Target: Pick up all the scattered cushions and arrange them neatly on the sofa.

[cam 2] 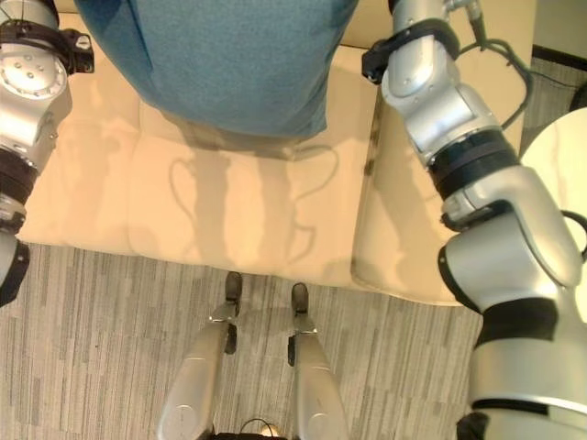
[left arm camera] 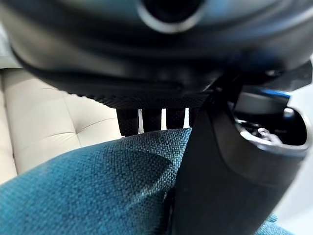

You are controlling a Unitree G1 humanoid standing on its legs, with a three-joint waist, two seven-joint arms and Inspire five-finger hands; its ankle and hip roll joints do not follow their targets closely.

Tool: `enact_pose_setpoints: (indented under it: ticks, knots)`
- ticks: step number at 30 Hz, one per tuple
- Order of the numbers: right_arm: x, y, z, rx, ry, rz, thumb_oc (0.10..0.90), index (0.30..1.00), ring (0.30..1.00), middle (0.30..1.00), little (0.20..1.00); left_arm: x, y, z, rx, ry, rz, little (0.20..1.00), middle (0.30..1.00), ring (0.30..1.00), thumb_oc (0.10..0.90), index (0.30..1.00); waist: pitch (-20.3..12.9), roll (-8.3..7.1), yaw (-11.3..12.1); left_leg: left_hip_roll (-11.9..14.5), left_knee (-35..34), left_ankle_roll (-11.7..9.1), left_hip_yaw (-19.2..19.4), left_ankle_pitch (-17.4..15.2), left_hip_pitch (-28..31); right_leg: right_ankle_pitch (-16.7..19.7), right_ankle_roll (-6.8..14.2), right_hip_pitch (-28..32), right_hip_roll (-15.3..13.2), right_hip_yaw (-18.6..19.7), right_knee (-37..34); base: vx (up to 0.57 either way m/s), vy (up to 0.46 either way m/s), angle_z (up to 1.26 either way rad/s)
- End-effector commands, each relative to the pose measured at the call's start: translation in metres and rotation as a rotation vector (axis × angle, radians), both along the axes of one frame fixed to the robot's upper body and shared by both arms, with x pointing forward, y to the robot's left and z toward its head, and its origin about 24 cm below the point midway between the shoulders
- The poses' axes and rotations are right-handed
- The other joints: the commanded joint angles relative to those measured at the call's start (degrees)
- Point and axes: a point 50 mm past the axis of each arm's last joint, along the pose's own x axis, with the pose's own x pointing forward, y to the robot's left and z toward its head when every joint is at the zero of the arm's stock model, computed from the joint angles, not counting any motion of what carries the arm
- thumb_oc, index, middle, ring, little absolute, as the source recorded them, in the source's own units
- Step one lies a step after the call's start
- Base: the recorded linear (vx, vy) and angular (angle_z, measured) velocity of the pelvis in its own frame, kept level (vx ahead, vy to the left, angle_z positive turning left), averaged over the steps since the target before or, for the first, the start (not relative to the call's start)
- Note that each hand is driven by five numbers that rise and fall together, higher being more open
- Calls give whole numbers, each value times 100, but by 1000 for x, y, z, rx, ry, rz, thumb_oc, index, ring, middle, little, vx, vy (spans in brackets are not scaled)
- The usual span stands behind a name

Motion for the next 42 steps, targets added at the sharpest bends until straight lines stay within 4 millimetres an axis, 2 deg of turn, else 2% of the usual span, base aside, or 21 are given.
enact_pose_setpoints:
  ticks: [1, 4, 5, 7, 8, 10, 15, 16, 17, 18, 19, 21, 24, 26, 29, 30, 31, 32, 35, 42]
  knots:
    - [-25, -46, 32, 174, -191, -51, 400, 300, 300, 300, 300, -27, 29, 41, -22, -207, 105, 300, 300, 300, 400, 300, -1029, -11, -18, -320, -696, -385, -62, -230, 34, -696, 554, -108, -168, -62, -137, 148, 48, -1]
    - [-27, -53, 34, 175, -194, -78, 400, 300, 300, 300, 300, -28, 29, 43, -30, -213, 92, 300, 300, 300, 400, 300, -979, 40, -200, -399, -764, -401, -87, -329, 195, -371, 587, -603, -263, 71, -745, 182, -4, -3]
    - [-29, -57, 34, 159, -197, -98, 400, 300, 300, 300, 300, -26, 26, 41, -35, -209, 81, 300, 300, 300, 400, 300, -976, 12, -248, -487, -722, -397, -112, -381, 187, -382, 574, -495, -328, 222, -922, 132, -35, 47]
    - [-30, -54, 37, 157, -205, -94, 400, 300, 300, 300, 300, -25, 20, 42, -45, -216, 58, 300, 300, 300, 400, 300, -918, -7, -272, -551, -686, -415, -98, -392, 169, -254, 618, -467, -375, 247, -923, 54, -54, 68]
    - [-29, -49, 38, 162, -210, -80, 400, 300, 300, 300, 300, -23, 10, 44, -54, -222, 31, 300, 300, 300, 400, 300, -958, -9, -310, -540, -803, -454, -99, -319, 103, -68, 618, -452, -366, 251, -1016, 35, -86, 24]
    - [-28, -51, 38, 157, -200, -91, 400, 300, 300, 300, 300, -21, 7, 44, -35, -205, 32, 300, 300, 300, 400, 300, -1049, 51, -309, -495, -1061, -495, -133, -188, 53, 62, 622, -454, -366, 201, -1157, 84, -111, 3]
    - [-22, -45, 35, 136, -173, -104, 400, 300, 300, 300, 300, -15, 1, 42, 0, -163, 44, 300, 300, 300, 400, 300, -1170, 124, -259, -443, -1352, -534, -213, -29, -6, 204, 634, -418, -385, 58, -1442, 98, -71, -1]
    - [-21, -45, 35, 132, -167, -113, 400, 300, 300, 300, 300, -14, 1, 43, 7, -156, 53, 314, 314, 314, 409, 314, -1183, 126, -251, -442, -1374, -538, -223, -16, -18, 219, 635, -415, -382, 49, -1473, 73, -37, -1]
    - [-19, -45, 34, 121, -156, -131, 400, 300, 300, 300, 300, -13, -1, 43, 16, -149, 59, 361, 361, 361, 441, 361, -1192, 134, -240, -439, -1400, -544, -226, -1, -30, 227, 634, -417, -376, 49, -1496, 63, -24, 3]
    - [-17, -45, 35, 112, -144, -152, 400, 300, 300, 300, 300, -12, -2, 44, 13, -140, 68, 462, 462, 462, 508, 462, -1195, 135, -228, -439, -1419, -552, -232, 21, -48, 241, 633, -424, -370, 57, -1527, 77, -27, 7]
    - [-14, -43, 35, 101, -135, -179, 400, 300, 300, 300, 300, -11, 0, 44, -12, -128, 93, 300, 300, 300, 400, 300, -1178, 147, -212, -424, -1459, -559, -238, 18, -39, 233, 629, -413, -353, 60, -1545, 60, -25, 2]
    - [-13, -41, 36, 81, -136, -221, 400, 300, 300, 300, 300, -10, -1, 43, -62, -131, 94, 300, 300, 300, 400, 300, -1172, 150, -206, -414, -1537, -574, -253, 95, -110, 266, 635, -473, -343, 61, -1589, 48, -22, -1]
    - [-11, -43, 36, 28, -118, -285, 400, 300, 300, 300, 300, -9, 1, 43, -43, -121, 122, 300, 300, 300, 400, 300, -1170, 163, -194, -399, -1604, -582, -261, 139, -139, 270, 631, -510, -335, 52, -1620, 22, -19, -16]
    - [-6, -33, 36, -10, -112, -311, 400, 300, 300, 300, 300, -3, 2, 35, -24, -72, 158, 300, 300, 300, 400, 300, -1158, 178, -170, -399, -1609, -584, -251, 133, -168, 257, 623, -546, -313, 81, -1626, 59, -19, 5]
    - [-4, -28, 37, -12, -105, -329, 408, 312, 312, 312, 312, -1, 7, 30, -50, -48, 178, 300, 300, 300, 400, 300, -1155, 190, -153, -396, -1624, -596, -235, 161, -224, 281, 621, -585, -302, 100, -1651, 30, 1, -5]
    - [-3, -28, 35, -17, -97, -351, 800, 900, 900, 900, 900, 0, 7, 27, -68, -39, 173, 415, 415, 415, 477, 415, -1159, 190, -144, -403, -1634, -600, -230, 190, -260, 301, 622, -622, -301, 94, -1655, 31, -11, -2]
    - [-2, -26, 35, -17, -94, -353, 800, 900, 900, 900, 900, 1, 7, 25, -91, -32, 162, 846, 846, 846, 764, 846, -1155, 204, -138, -403, -1641, -603, -228, 174, -254, 284, 616, -623, -286, 94, -1649, 0, 0, 0]
    - [-2, -25, 35, -16, -100, -355, 800, 900, 900, 900, 900, 1, 8, 24, -106, -28, 161, 900, 900, 900, 800, 900, -1163, 203, -124, -411, -1654, -603, -223, 196, -282, 310, 620, -650, -290, 104, -1661, 0, 0, 0]
    - [-2, -29, 35, -11, -89, -374, 800, 900, 900, 900, 900, 2, 9, 23, -115, -18, 157, 900, 900, 900, 800, 900, -1162, 215, -117, -410, -1658, -606, -230, 205, -294, 310, 619, -659, -290, 90, -1673, 0, 0, 0]
    - [0, -47, 25, -7, -31, -446, 800, 900, 900, 900, 900, -2, 34, 21, -158, 9, 249, 900, 900, 900, 800, 900, -1160, 231, -97, -388, -1654, -616, -218, 192, -296, 291, 598, -667, -257, 98, -1665, 5, -1, 0]
